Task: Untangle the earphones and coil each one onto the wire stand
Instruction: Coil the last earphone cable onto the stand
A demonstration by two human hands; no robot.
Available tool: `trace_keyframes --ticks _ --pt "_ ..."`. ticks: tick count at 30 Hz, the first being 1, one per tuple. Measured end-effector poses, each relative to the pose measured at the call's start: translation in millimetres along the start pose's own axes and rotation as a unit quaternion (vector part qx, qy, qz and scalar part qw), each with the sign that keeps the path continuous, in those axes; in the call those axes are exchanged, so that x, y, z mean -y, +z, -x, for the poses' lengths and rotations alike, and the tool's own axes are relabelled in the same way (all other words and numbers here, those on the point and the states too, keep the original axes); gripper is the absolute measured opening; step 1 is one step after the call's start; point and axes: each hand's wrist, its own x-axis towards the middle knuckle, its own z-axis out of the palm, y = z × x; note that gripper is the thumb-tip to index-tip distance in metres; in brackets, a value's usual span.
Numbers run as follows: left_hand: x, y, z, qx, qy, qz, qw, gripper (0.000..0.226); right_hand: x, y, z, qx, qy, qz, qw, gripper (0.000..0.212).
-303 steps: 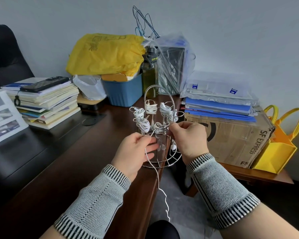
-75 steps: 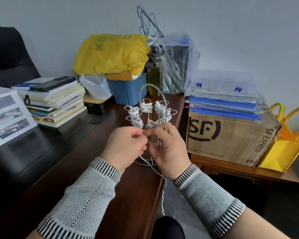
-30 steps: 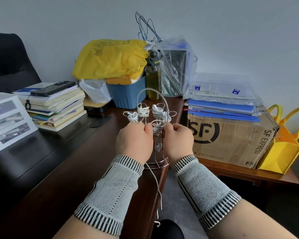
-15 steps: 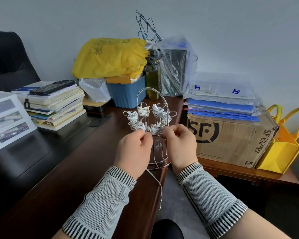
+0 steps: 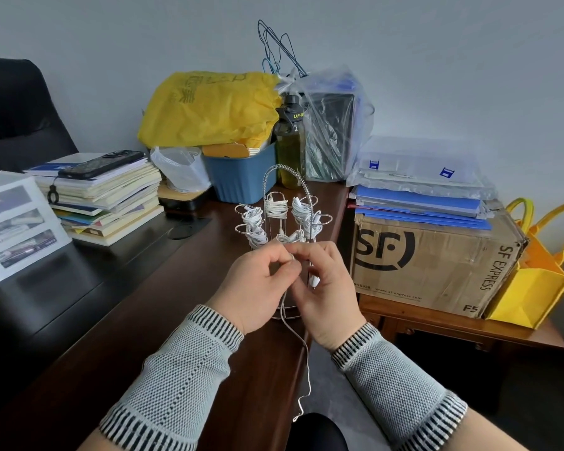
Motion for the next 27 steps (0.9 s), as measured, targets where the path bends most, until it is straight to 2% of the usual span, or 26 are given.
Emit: trace_keyframes --ticks 4,7,9,11,14,17,19,22,24,27 --pt "3 -2 -3 -0.001 0.001 -0.01 1.0 0.022 -1 -1 -2 -0.012 -0.026 0.029 0.999 0.032" --pt "1 -4 -3 -0.017 -0.006 0.0 1.0 0.022 -1 -1 -5 -0.028 -0.052 0.061 0.996 0.019" --pt "-5 -5 0 -0.029 -0.002 -0.018 0.999 0.018 -1 0 -6 -0.036 -0.061 0.084 0.994 0.024" --pt "-11 -6 3 -0.064 0.01 -0.085 0.994 0.012 -2 3 -8 -0.046 -0.067 0.11 0.991 0.025" --pt "-18 -8 7 -0.143 0.053 -0.226 0.962 0.014 -3 5 -11 -0.069 -0.065 0.121 0.988 0.021" --pt "-19 -14 10 -0.125 0.024 -0.251 0.96 0.012 -6 3 -13 -0.068 -0.053 0.104 0.991 0.008" --pt "-13 -20 10 -0.064 -0.031 -0.225 0.972 0.011 -7 1 -12 -0.063 -0.038 0.093 0.993 0.009" --pt "-6 -32 11 0.01 -0.087 -0.124 0.988 0.012 -6 0 -11 -0.071 0.0 0.057 0.996 0.009" --pt "-7 -37 10 -0.004 -0.079 -0.065 0.995 0.012 -4 1 -11 -0.077 0.035 0.025 0.996 0.006" --pt "-15 -29 3 -0.099 -0.065 0.033 0.992 0.012 0 3 -13 -0.071 0.128 -0.041 0.988 0.011"
